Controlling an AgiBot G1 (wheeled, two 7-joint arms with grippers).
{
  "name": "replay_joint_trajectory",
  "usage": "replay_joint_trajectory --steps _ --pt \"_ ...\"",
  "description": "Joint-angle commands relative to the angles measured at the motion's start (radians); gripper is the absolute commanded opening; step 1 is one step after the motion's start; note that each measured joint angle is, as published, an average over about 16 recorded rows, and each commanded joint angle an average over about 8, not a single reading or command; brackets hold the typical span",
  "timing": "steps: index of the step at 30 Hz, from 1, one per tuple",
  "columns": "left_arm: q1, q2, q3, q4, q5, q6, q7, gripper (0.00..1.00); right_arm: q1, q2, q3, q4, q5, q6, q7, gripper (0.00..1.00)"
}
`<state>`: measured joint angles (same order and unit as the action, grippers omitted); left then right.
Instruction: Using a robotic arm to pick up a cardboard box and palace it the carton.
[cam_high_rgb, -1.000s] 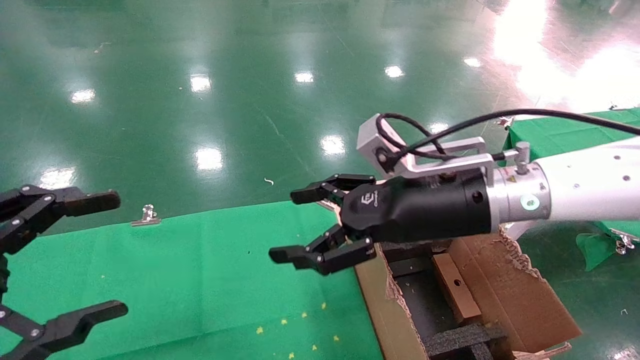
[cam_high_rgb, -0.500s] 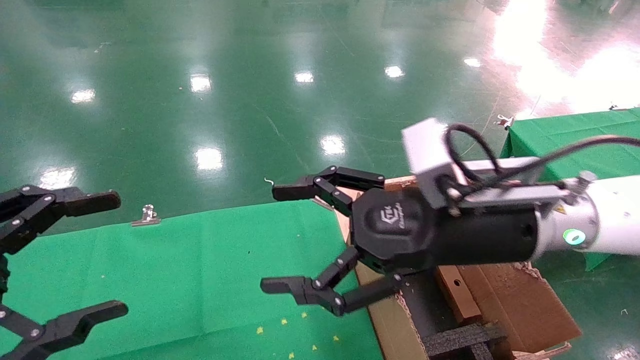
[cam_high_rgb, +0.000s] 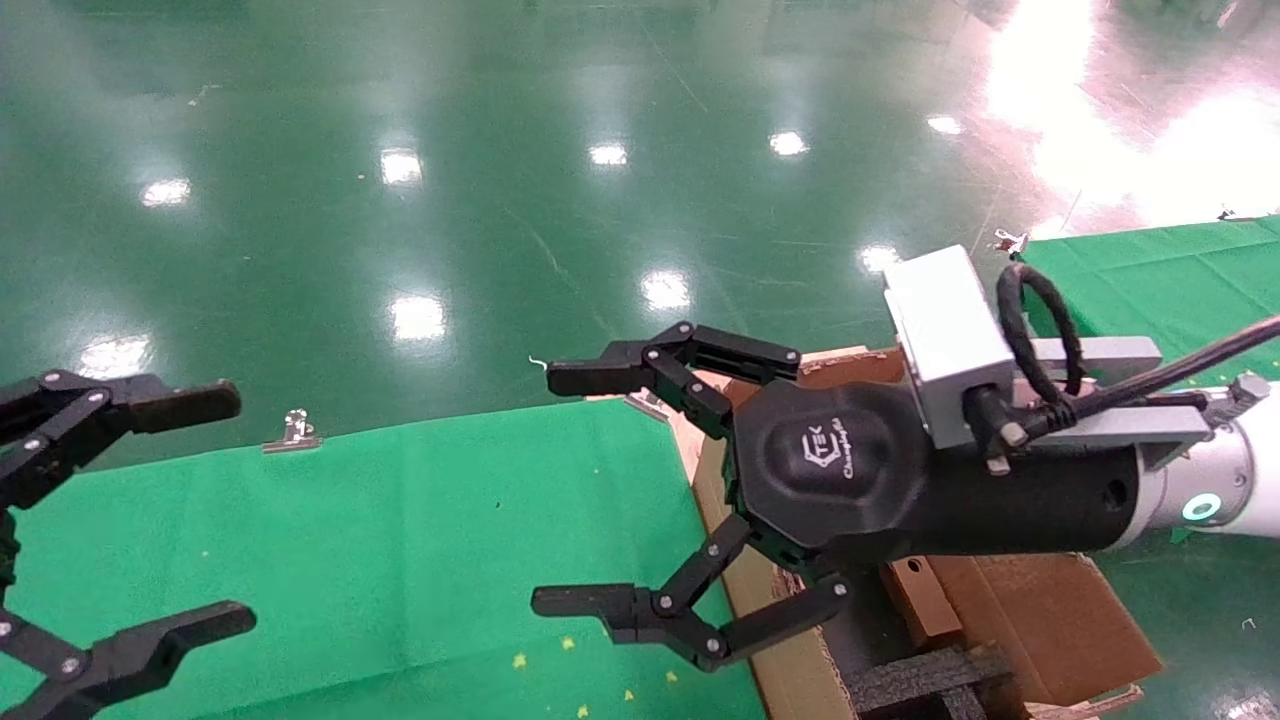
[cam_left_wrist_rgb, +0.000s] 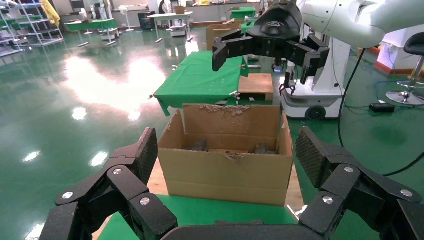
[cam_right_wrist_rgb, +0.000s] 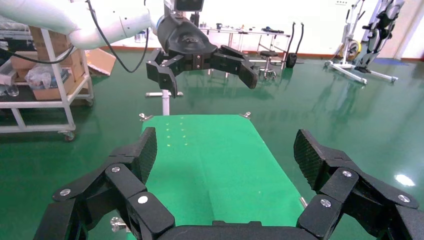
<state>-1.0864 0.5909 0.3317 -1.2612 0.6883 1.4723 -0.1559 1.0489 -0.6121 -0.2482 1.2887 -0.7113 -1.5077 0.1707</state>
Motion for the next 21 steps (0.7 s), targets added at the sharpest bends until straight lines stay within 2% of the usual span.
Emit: replay_joint_trajectory --steps 1,21 --pt "0.000 0.000 0.000 0.000 0.000 0.000 0.000 1.00 0.004 0.000 -0.005 -0.001 -0.002 0.002 0.004 1.00" --pt "0.000 0.000 0.000 0.000 0.000 0.000 0.000 1.00 0.022 0.001 -0.028 -0.004 -0.017 0.011 0.016 1.00"
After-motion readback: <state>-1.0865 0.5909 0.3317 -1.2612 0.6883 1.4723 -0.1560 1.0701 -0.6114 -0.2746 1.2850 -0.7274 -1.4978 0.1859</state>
